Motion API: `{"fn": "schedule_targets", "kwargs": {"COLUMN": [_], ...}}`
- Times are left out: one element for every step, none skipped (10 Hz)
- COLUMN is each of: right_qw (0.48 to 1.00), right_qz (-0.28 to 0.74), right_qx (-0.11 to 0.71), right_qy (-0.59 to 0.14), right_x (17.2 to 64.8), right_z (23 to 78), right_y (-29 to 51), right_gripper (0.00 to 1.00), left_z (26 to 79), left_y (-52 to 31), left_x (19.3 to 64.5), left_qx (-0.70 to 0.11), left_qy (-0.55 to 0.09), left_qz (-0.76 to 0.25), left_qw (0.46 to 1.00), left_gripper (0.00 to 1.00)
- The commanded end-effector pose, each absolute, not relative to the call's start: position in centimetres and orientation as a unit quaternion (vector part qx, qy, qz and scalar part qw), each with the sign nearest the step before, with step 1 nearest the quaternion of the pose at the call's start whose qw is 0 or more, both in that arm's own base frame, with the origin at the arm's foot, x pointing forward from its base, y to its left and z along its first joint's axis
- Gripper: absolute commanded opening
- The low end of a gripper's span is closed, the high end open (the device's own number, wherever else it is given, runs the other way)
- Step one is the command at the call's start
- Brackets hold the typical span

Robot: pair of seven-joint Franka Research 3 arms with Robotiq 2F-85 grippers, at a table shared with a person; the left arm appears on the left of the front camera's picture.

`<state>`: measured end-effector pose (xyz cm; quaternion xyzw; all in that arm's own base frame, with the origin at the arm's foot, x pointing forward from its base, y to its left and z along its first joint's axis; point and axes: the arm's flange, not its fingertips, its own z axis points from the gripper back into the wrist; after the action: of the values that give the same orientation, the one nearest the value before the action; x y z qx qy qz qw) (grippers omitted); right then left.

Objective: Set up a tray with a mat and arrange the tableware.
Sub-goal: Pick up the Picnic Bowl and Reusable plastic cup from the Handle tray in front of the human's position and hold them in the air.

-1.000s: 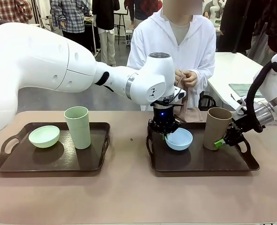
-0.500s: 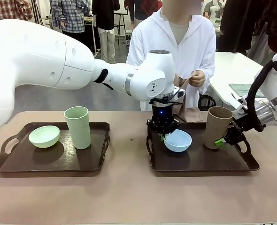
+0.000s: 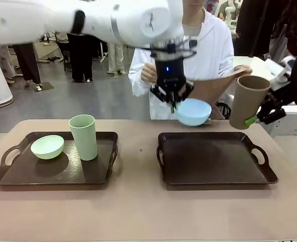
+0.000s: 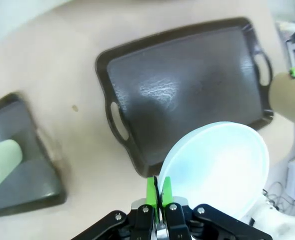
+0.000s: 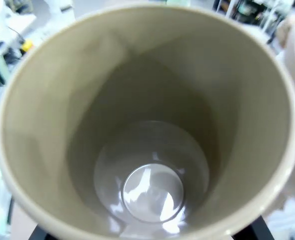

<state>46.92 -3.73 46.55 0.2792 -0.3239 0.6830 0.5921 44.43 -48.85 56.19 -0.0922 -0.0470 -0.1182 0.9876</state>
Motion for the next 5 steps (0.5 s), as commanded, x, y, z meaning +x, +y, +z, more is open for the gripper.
{"fn": "schedule_targets", "kwargs": {"right_qw": [0.604,0.609,0.614,0.597,0.597], "right_qz": [0.689,0.690,0.686,0.693,0.693], "right_qx": [0.266,0.256,0.257,0.258,0.258], "right_qy": [-0.299,-0.296,-0.294,-0.310,-0.310], "right_x": [44.6,44.1,44.0,44.7,44.7], "right_z": [49.0,50.1,50.5,50.9,50.9], "right_y": [-2.1,-1.6,-1.3,-2.2,-2.2], "right_gripper": [0.00,0.00,0.00,0.00,0.00], "left_z": [57.4,58.1,58.0,59.6,59.6], "left_y": [-47.7,-47.4,-47.1,-47.8,-47.8], "left_x": [43.0,42.8,42.9,42.8,42.8], "left_qx": [-0.093,-0.084,-0.079,-0.097,-0.097], "left_qy": [-0.063,-0.068,-0.059,-0.066,-0.066], "left_qz": [-0.115,-0.112,-0.107,-0.121,-0.121], "left_qw": [0.987,0.988,0.989,0.986,0.986], "left_gripper": [0.00,0.00,0.00,0.00,0.00]}}
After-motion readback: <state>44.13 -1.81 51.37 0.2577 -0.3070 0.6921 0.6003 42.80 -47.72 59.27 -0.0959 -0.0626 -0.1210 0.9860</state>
